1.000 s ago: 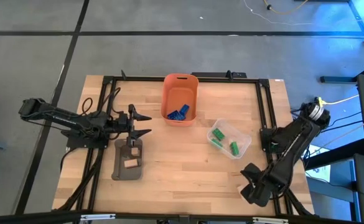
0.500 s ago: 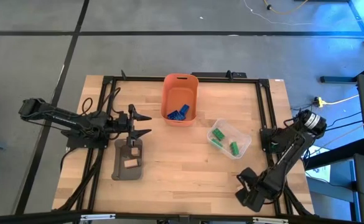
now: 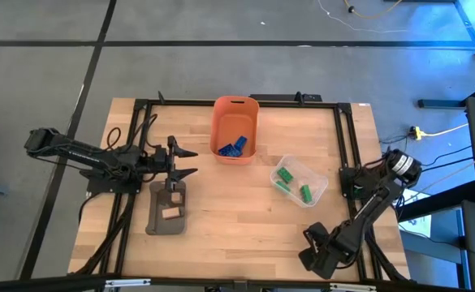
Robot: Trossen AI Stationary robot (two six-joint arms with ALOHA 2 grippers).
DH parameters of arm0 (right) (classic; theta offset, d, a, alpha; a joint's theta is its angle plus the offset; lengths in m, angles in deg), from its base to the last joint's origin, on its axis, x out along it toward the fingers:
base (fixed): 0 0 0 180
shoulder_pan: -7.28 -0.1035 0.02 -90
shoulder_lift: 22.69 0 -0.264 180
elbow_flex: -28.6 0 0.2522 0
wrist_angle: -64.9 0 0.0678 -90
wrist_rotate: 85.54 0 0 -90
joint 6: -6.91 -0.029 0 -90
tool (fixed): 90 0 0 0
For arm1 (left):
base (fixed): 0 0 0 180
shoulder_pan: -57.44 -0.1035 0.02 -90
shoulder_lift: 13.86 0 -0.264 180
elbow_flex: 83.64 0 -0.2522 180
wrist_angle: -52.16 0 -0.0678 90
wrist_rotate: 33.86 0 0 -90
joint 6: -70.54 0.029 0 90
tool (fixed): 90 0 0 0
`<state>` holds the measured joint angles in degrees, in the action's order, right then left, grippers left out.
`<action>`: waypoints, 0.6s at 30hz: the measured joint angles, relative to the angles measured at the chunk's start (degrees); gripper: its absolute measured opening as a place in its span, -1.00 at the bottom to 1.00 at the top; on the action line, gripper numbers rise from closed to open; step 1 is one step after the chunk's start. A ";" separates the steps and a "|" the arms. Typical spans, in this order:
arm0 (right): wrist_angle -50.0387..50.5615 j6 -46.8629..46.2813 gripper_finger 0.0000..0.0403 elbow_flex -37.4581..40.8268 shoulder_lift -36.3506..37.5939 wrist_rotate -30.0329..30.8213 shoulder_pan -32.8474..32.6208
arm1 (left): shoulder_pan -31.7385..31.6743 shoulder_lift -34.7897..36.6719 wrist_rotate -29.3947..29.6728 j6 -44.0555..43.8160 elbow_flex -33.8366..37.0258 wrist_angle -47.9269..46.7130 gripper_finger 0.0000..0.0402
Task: Sort & place blocks by color
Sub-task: Put the brown block into the black bin
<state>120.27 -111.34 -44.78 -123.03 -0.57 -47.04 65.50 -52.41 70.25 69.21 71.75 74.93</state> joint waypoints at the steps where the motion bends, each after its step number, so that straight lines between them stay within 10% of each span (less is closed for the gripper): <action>1: -0.85 0.40 0.36 0.00 -0.33 0.01 0.22 | 0.00 0.01 0.00 0.00 0.00 0.06 0.19; 10: -1.36 3.35 0.28 -0.12 -3.84 -0.82 1.29 | -0.01 0.01 0.22 0.00 0.00 0.06 0.19; 18: 0.05 8.91 -0.27 -0.22 -4.34 -2.12 1.46 | 0.00 -0.01 0.31 0.11 0.00 0.03 0.19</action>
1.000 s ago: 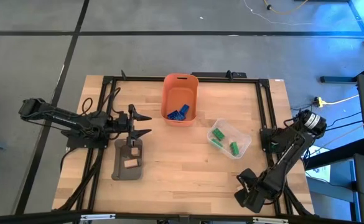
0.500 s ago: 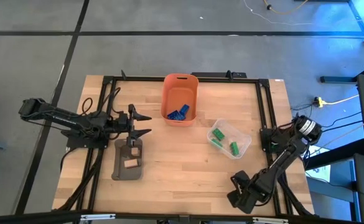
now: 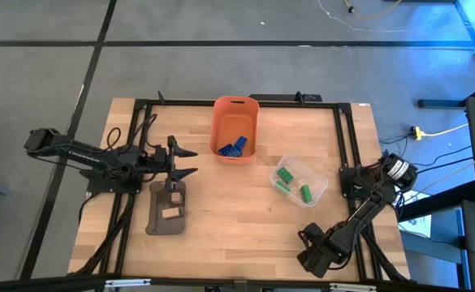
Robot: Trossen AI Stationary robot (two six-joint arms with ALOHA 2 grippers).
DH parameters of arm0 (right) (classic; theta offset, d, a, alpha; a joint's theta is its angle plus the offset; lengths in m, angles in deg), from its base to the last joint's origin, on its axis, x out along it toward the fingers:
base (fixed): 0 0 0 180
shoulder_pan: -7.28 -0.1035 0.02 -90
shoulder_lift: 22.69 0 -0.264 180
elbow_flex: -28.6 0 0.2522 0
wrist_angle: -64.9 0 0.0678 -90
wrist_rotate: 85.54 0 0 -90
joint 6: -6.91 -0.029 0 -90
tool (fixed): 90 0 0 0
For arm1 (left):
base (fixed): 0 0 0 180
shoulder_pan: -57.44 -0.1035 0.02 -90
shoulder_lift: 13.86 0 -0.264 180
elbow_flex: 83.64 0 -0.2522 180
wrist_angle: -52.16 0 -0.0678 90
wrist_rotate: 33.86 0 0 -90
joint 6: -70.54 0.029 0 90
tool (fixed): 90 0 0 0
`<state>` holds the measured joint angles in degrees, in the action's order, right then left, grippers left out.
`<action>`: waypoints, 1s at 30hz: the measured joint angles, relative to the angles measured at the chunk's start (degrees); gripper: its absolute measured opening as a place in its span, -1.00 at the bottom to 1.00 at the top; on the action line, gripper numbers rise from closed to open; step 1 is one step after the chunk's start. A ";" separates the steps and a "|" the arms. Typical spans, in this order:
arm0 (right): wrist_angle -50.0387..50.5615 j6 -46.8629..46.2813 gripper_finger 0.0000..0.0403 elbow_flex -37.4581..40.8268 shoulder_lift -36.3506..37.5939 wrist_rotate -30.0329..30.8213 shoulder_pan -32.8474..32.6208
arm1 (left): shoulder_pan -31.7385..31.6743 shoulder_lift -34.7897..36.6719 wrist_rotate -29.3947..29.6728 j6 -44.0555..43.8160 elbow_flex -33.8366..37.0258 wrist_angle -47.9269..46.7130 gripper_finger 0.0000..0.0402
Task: Sort & place blocks by color
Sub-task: Put the brown block into the black bin
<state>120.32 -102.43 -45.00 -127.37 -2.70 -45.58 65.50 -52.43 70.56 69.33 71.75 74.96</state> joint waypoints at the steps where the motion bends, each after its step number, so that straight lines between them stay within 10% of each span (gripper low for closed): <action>1: 0.23 2.02 -0.34 0.00 -0.02 -0.61 0.15 | 0.00 0.02 0.20 0.04 0.00 0.02 0.19; 11: -0.72 17.63 -0.37 0.48 4.54 -1.76 0.59 | 0.00 0.01 1.09 -1.23 0.00 -0.04 0.19; 18: -13.92 36.57 -0.37 0.26 11.04 11.58 1.96 | -0.02 0.00 1.13 -1.23 0.00 -0.04 0.19; 30: -27.15 76.96 -0.37 0.26 12.87 18.46 20.77 | 0.00 0.02 -6.87 -4.42 0.00 0.02 0.19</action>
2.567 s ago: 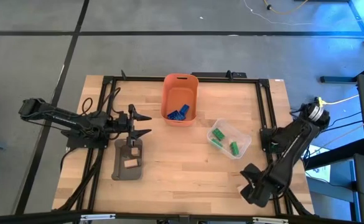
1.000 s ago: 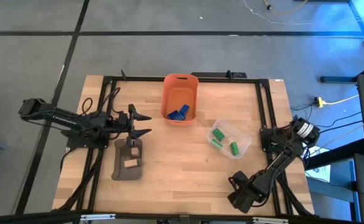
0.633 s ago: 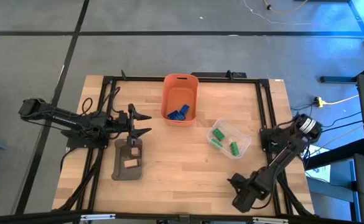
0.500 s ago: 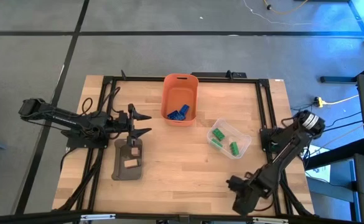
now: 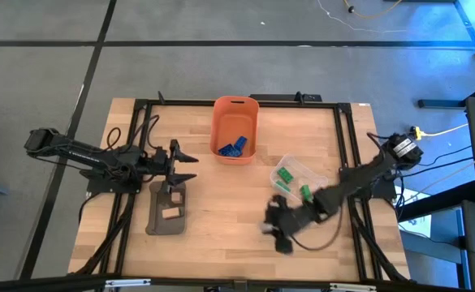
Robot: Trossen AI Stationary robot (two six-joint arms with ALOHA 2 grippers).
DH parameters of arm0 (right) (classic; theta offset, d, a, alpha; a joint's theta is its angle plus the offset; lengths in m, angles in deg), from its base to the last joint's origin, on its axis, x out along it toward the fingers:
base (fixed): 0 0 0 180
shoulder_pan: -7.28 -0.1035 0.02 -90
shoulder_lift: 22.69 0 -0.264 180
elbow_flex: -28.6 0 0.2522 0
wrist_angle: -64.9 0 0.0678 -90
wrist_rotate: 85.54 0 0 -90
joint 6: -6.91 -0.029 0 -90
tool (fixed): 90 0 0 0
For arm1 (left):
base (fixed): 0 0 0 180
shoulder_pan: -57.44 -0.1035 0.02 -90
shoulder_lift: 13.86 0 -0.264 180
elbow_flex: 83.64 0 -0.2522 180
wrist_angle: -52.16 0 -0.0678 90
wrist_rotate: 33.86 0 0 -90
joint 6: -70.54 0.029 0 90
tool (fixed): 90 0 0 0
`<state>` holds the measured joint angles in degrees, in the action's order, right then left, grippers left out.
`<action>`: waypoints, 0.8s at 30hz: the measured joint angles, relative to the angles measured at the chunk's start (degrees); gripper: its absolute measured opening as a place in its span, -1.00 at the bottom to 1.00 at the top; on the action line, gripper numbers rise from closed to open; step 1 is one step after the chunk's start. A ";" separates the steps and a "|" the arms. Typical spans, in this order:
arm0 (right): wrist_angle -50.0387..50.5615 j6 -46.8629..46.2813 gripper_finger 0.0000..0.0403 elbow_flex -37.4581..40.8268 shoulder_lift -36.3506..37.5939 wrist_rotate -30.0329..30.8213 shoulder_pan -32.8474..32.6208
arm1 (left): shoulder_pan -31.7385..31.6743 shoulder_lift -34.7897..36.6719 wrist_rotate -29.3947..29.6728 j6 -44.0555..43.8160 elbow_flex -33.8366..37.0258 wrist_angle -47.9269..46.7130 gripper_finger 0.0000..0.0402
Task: Sort & place blocks by color
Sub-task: Put the brown block into the black bin
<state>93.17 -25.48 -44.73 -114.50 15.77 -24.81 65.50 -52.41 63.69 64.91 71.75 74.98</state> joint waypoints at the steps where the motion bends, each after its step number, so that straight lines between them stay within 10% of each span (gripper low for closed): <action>1: -1.29 3.27 -0.37 0.00 -0.06 -0.01 2.07 | -0.01 -0.01 -1.05 0.00 0.00 0.03 0.19; 9: -23.63 25.29 -0.37 4.04 0.09 -1.21 17.22 | -0.02 -0.02 -1.16 0.02 0.00 0.15 0.19; 17: -58.87 23.07 -0.37 20.21 0.03 -8.80 28.06 | 0.00 -0.15 2.98 -1.00 0.00 0.96 0.19; 24: -60.62 26.52 -0.37 17.13 -1.07 -7.75 30.17 | -0.17 -8.24 3.70 -1.86 -2.52 2.91 0.19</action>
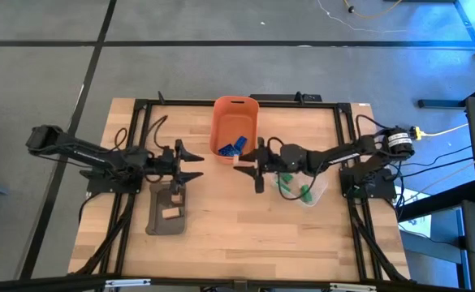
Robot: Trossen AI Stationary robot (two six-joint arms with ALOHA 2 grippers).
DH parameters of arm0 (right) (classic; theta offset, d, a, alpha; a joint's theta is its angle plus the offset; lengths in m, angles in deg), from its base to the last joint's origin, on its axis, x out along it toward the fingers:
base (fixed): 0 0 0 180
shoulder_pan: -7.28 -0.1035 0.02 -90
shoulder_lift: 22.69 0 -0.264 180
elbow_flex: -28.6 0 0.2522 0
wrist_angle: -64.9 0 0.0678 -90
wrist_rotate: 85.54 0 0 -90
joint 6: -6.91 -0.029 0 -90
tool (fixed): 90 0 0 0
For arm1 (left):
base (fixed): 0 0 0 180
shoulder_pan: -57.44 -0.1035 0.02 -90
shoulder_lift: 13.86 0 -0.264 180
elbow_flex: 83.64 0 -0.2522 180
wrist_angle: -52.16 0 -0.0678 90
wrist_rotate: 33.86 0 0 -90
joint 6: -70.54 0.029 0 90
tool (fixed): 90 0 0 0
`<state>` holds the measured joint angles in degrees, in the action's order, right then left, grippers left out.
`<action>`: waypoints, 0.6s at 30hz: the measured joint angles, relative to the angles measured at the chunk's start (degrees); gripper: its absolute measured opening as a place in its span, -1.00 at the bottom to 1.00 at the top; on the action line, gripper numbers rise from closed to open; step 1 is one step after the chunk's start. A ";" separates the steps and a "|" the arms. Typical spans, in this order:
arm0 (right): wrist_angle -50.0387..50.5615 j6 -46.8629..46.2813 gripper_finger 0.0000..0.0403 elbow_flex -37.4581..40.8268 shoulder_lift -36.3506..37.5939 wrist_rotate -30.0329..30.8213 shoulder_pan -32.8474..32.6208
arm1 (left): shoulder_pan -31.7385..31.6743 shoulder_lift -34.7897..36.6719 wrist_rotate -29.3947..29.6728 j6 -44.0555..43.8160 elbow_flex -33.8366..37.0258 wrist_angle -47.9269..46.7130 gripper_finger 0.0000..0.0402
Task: Sort & place blocks by color
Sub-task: Put the brown block into the black bin
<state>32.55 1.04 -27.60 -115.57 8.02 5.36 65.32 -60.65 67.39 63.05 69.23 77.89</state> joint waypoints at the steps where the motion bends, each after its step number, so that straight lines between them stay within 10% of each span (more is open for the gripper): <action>1: 0.10 0.72 -0.37 -0.79 -0.60 -0.02 -0.04 | 0.00 -1.63 0.03 -0.01 -1.09 0.36 0.19; 18: 0.62 4.18 -0.37 -7.23 -8.81 1.88 -2.63 | 0.00 -21.55 1.95 0.15 -12.67 0.48 0.19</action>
<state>33.16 5.23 -34.83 -124.38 9.90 2.73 65.32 -82.20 69.34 63.20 56.56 78.37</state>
